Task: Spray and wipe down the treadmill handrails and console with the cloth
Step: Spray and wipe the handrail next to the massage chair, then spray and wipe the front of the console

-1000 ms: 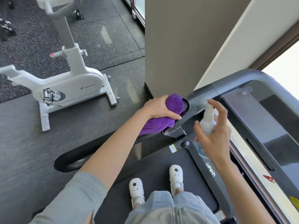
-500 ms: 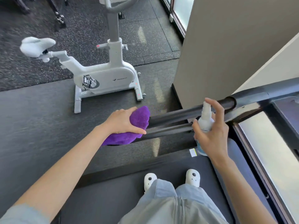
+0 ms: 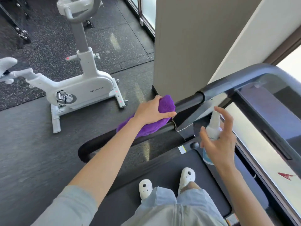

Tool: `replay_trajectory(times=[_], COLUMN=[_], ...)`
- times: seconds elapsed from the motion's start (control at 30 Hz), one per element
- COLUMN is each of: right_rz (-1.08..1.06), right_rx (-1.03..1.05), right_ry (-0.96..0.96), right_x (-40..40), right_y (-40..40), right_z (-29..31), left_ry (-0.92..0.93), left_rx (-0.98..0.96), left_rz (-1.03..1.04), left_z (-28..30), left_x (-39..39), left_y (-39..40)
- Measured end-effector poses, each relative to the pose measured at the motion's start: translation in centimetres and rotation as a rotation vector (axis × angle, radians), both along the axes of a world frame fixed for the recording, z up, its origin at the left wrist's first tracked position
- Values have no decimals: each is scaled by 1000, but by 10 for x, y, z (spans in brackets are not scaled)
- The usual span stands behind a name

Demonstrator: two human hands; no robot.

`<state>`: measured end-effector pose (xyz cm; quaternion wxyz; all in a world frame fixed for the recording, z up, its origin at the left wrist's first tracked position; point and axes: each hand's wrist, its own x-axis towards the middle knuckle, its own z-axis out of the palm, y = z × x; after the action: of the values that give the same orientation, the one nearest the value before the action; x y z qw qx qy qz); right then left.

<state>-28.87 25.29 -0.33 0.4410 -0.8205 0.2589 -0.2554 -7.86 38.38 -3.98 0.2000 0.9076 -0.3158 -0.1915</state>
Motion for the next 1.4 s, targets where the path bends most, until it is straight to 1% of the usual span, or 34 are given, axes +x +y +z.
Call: replay_trajectory(times=[0.17,0.27,0.33,0.4,0.5,0.57,0.67,0.77,0.83,0.93,1.03,1.13,1.27,1.4], right_rz=[-92,-105,-82,-66,-33,-5,39,65,59,20,7,-26,-111,-215], right_rx=[18,-30,-88,-150,-178,-193,-205,-181,-140,-74,-54,-113,-86,-96], right_ry=[32,31,32,80,132,151,210,241,227,173,178,195,152,124], right_x=[-19,-21,-18,-15,-6,3,15,25,31,35,37,34,26,19], right_y=[-54,-98,-122,-155,-192,-206,-216,-218,-219,-219,-217,-219,-229,-245], right_z=[-8,-8,-6,1,13,20,23,19,16,12,8,5,8,15], left_ry=[-28,-78,-96,-133,-259,-317,-265,-179,-146,-125,-83,-82,-54,-90], left_rx=[-6,-42,-92,-162,-251,-297,-350,-423,-466,-488,-540,-539,-548,-509], left_rz=[4,12,62,136,287,324,332,400,414,379,377,374,312,244], left_z=[2,4,5,8,17,26,39,48,49,45,42,40,41,43], left_x=[0,-7,-8,-10,-18,-24,-27,-25,-25,-25,-22,-18,-15,-14], left_y=[-70,-115,-131,-145,-146,-148,-156,-164,-167,-168,-166,-169,-185,-208])
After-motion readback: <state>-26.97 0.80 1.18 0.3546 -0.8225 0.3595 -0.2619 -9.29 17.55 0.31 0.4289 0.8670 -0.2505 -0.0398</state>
